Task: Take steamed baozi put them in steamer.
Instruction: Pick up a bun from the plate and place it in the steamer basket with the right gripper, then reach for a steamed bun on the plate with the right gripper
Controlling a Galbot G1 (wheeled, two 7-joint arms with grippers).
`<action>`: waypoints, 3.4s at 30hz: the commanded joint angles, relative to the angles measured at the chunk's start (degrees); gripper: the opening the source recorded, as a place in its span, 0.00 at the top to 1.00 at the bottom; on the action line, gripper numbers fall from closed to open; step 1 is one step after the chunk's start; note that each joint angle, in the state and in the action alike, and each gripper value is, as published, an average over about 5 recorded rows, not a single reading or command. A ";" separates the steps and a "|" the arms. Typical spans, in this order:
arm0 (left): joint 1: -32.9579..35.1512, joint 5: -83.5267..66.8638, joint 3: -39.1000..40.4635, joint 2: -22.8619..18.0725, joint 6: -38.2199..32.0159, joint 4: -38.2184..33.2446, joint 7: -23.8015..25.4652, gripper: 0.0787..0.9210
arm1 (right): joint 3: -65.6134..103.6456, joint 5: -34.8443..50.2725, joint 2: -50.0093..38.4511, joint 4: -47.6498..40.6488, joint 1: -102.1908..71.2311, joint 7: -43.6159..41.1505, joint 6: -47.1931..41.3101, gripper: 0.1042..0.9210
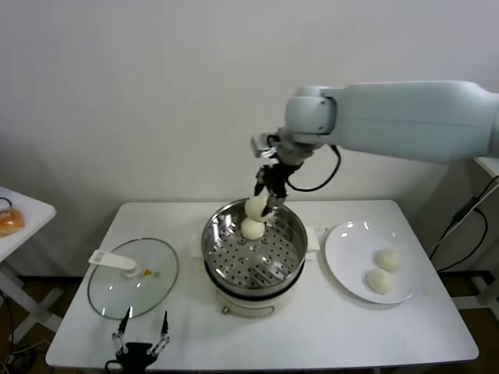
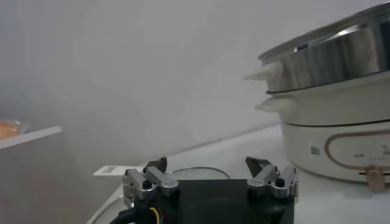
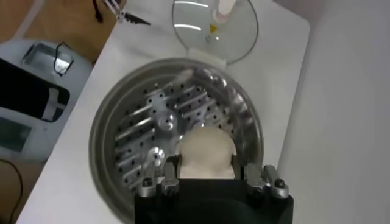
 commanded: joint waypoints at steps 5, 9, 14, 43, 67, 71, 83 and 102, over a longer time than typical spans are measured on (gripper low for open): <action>0.04 0.12 -0.13 -0.22 0.01 0.28 0.01 0.12 | 2.30 -0.58 10.25 -6.20 -9.82 4.94 -3.82 0.42; -0.17 0.06 -0.38 -0.20 -0.01 0.68 -0.01 0.12 | 2.24 -2.26 11.89 -9.09 -12.28 4.94 -3.57 0.42; -0.24 0.00 -0.52 -0.22 0.00 0.91 0.02 0.12 | 1.83 -3.83 12.77 -10.28 -13.97 4.91 -3.47 0.42; -0.37 1.34 -0.23 -0.28 -0.13 1.34 0.05 0.12 | 0.18 -7.93 12.10 -8.70 -15.09 3.08 -0.54 0.35; 0.19 1.93 -0.20 -0.71 -0.23 0.43 -0.16 0.12 | -9.42 -18.18 -23.52 3.16 -1.11 -9.88 8.64 0.12; 0.20 2.21 -0.08 -0.99 -0.30 0.56 -0.18 0.12 | -10.72 -23.36 -29.26 2.89 -2.81 -11.02 10.90 0.12; 0.49 2.54 -0.12 -1.60 -0.51 0.57 -0.30 0.12 | -3.91 -37.22 -37.66 -2.66 -16.96 -9.25 11.51 0.12; 0.85 3.01 -0.47 -1.79 -0.34 0.96 -0.28 0.12 | 14.64 -44.81 -36.87 -10.00 -37.50 -8.41 11.84 0.12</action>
